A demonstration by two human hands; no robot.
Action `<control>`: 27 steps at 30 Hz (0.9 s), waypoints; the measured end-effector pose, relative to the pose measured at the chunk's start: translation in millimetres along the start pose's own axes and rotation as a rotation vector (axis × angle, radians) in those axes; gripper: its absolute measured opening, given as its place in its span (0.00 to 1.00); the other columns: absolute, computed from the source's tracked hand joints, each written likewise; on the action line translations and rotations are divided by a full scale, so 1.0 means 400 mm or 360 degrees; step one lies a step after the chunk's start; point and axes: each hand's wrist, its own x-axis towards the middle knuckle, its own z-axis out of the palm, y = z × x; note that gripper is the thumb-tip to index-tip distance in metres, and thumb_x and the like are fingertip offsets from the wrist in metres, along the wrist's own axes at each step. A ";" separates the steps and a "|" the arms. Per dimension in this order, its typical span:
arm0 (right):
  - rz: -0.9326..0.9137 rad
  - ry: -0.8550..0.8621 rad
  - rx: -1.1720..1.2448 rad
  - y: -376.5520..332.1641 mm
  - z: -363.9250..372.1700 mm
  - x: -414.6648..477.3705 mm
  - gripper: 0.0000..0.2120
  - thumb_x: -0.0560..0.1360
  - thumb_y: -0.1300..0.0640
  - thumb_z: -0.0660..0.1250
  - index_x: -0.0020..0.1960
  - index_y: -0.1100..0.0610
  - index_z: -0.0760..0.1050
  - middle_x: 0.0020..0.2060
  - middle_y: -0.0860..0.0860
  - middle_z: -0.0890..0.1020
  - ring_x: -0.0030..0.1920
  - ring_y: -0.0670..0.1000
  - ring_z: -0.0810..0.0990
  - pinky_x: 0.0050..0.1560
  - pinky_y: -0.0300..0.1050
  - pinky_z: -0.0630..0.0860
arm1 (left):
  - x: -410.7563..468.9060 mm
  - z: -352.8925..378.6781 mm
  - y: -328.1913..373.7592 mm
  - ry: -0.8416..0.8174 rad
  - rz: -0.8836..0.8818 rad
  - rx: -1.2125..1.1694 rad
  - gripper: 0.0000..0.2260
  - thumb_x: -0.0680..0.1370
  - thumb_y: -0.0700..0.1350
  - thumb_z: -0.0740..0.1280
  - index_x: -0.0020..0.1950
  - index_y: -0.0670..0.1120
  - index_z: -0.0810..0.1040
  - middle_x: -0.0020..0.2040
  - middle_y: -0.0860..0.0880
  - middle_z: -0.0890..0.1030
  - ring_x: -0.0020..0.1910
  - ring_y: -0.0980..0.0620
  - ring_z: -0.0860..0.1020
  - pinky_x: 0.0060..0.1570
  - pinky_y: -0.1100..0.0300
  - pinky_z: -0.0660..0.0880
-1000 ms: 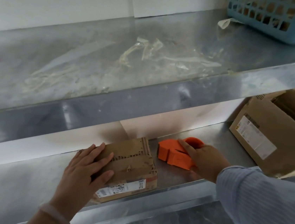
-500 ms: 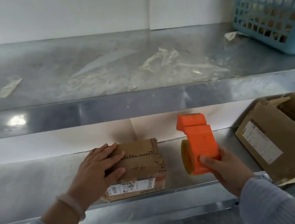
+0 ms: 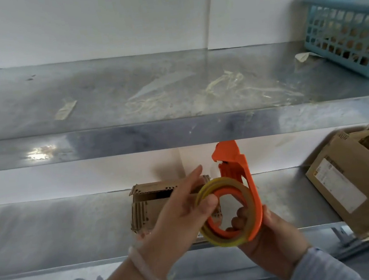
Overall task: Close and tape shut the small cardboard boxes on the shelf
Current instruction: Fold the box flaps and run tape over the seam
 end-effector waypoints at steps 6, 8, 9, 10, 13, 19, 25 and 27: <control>0.0095 0.0167 -0.0041 0.010 0.037 -0.010 0.21 0.85 0.63 0.47 0.74 0.72 0.56 0.69 0.66 0.70 0.71 0.62 0.68 0.74 0.57 0.57 | -0.007 0.026 0.026 0.0112 -0.0250 -0.0387 0.21 0.73 0.64 0.60 0.52 0.54 0.84 0.51 0.46 0.85 0.55 0.48 0.82 0.62 0.47 0.76; 0.0173 0.0146 0.0024 0.017 0.021 -0.004 0.21 0.85 0.63 0.46 0.74 0.72 0.56 0.71 0.68 0.68 0.72 0.64 0.67 0.74 0.59 0.56 | -0.002 0.028 0.025 0.0204 -0.0269 -0.0384 0.20 0.73 0.62 0.60 0.52 0.52 0.84 0.50 0.47 0.86 0.53 0.49 0.83 0.61 0.47 0.77; 0.0213 0.0140 0.0033 0.020 0.014 0.000 0.22 0.85 0.62 0.45 0.75 0.72 0.54 0.71 0.69 0.66 0.72 0.66 0.65 0.74 0.61 0.56 | 0.000 0.027 0.027 0.0245 -0.0270 -0.0366 0.20 0.73 0.61 0.60 0.51 0.51 0.84 0.48 0.48 0.86 0.51 0.49 0.83 0.60 0.48 0.77; 0.0257 0.0123 0.0042 0.020 0.009 0.007 0.22 0.85 0.61 0.44 0.75 0.72 0.53 0.72 0.70 0.65 0.73 0.67 0.64 0.73 0.62 0.56 | 0.003 0.025 0.028 0.0291 -0.0262 -0.0329 0.19 0.74 0.61 0.60 0.51 0.51 0.84 0.47 0.48 0.86 0.50 0.50 0.84 0.59 0.48 0.78; 0.0271 -0.0011 0.0062 0.023 -0.013 0.025 0.24 0.85 0.57 0.46 0.76 0.71 0.54 0.72 0.69 0.63 0.73 0.67 0.62 0.72 0.64 0.57 | 0.013 0.013 0.021 0.0461 -0.0197 -0.0128 0.15 0.77 0.59 0.62 0.53 0.51 0.81 0.45 0.51 0.86 0.47 0.52 0.84 0.56 0.47 0.79; 0.0327 -0.0001 0.0004 0.043 -0.019 0.037 0.36 0.58 0.47 0.84 0.59 0.66 0.80 0.50 0.66 0.83 0.47 0.62 0.84 0.50 0.57 0.81 | -0.001 0.007 0.018 0.0404 -0.0053 -0.0128 0.18 0.77 0.59 0.56 0.57 0.51 0.78 0.44 0.50 0.85 0.42 0.56 0.84 0.44 0.62 0.80; 0.0416 0.0094 -0.0087 0.041 -0.010 0.017 0.39 0.52 0.50 0.86 0.58 0.67 0.81 0.50 0.68 0.83 0.45 0.64 0.84 0.53 0.61 0.80 | -0.018 0.028 0.024 0.0398 0.0001 -0.0306 0.12 0.84 0.45 0.53 0.56 0.44 0.76 0.34 0.52 0.82 0.33 0.58 0.81 0.33 0.68 0.76; 0.0403 0.0078 -0.0089 0.038 -0.001 0.016 0.39 0.50 0.49 0.87 0.56 0.66 0.81 0.48 0.66 0.83 0.43 0.62 0.84 0.54 0.60 0.79 | -0.019 0.028 0.024 0.0420 0.0012 -0.0276 0.12 0.83 0.44 0.54 0.55 0.44 0.76 0.36 0.51 0.83 0.36 0.57 0.82 0.37 0.68 0.76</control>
